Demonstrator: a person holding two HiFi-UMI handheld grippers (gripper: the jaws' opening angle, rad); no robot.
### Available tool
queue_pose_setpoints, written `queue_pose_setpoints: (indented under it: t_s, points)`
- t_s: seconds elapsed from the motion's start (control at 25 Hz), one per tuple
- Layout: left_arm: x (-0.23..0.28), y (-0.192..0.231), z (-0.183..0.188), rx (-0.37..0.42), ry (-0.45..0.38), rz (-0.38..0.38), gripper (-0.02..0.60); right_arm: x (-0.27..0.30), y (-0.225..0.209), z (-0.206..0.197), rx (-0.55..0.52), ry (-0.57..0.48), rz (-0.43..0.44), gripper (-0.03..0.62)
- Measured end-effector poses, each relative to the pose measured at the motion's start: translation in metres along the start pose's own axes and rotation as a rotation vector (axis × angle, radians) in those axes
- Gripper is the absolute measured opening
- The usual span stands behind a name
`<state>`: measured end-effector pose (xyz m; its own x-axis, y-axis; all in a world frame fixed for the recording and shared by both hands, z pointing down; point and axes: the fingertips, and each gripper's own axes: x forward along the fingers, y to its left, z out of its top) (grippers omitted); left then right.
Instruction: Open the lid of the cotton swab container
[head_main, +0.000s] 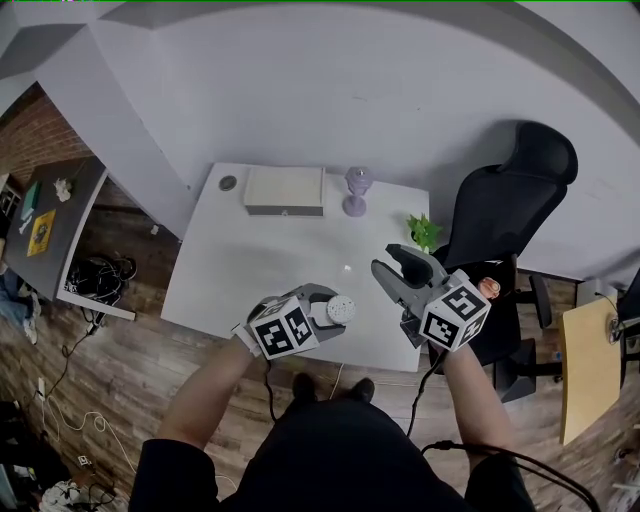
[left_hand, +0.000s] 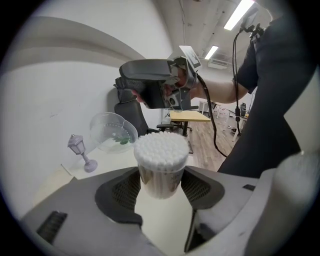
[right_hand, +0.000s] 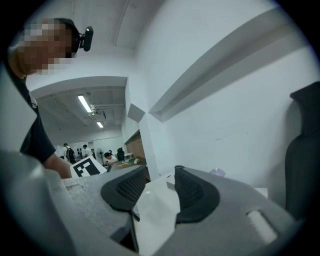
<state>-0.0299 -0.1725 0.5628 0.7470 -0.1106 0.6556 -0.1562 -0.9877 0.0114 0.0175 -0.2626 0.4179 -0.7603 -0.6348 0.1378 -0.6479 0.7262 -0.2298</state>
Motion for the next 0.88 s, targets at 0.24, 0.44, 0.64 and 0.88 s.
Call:
queue_pose_setpoints:
  t_s: [0.24,0.44,0.64,0.88]
  points:
    - [-0.012,0.04,-0.004,-0.098,0.052,0.2,0.249,-0.02,-0.01,0.03,-0.114,-0.085,-0.173,0.153]
    - [-0.035,0.062,0.003,-0.185,0.028,0.329,0.249,-0.04,-0.014,0.05,-0.145,-0.151,-0.284,0.112]
    - [-0.056,0.074,0.008,-0.252,-0.009,0.405,0.249,-0.055,-0.016,0.061,-0.16,-0.204,-0.347,0.104]
    - [-0.072,0.072,0.02,-0.313,-0.069,0.436,0.249,-0.065,-0.006,0.07,-0.22,-0.233,-0.376,0.101]
